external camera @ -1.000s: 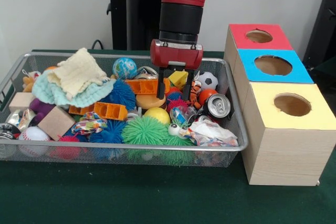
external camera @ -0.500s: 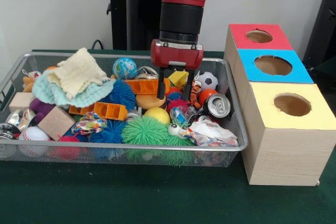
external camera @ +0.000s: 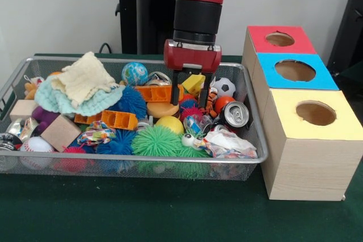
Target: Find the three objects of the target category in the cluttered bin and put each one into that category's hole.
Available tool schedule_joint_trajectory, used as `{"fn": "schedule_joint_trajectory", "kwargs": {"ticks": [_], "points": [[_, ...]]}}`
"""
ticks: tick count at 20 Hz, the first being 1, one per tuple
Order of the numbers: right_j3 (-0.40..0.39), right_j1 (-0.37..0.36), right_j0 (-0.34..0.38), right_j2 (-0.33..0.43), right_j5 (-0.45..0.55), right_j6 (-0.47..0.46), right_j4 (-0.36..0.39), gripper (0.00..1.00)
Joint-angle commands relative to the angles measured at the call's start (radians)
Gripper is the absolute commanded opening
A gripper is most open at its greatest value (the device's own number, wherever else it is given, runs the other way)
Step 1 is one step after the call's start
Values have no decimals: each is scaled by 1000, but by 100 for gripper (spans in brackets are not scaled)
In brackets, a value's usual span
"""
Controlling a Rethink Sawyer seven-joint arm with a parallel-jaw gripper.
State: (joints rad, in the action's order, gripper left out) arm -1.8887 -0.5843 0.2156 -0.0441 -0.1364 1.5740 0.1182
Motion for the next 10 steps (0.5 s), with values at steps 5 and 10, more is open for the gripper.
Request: {"fn": "schedule_joint_trajectory", "kwargs": {"ticks": [5, 10], "points": [[57, -7, -35, 90, 120, 188, -99, 100], [58, -5, -34, 90, 118, 179, -104, 100]]}}
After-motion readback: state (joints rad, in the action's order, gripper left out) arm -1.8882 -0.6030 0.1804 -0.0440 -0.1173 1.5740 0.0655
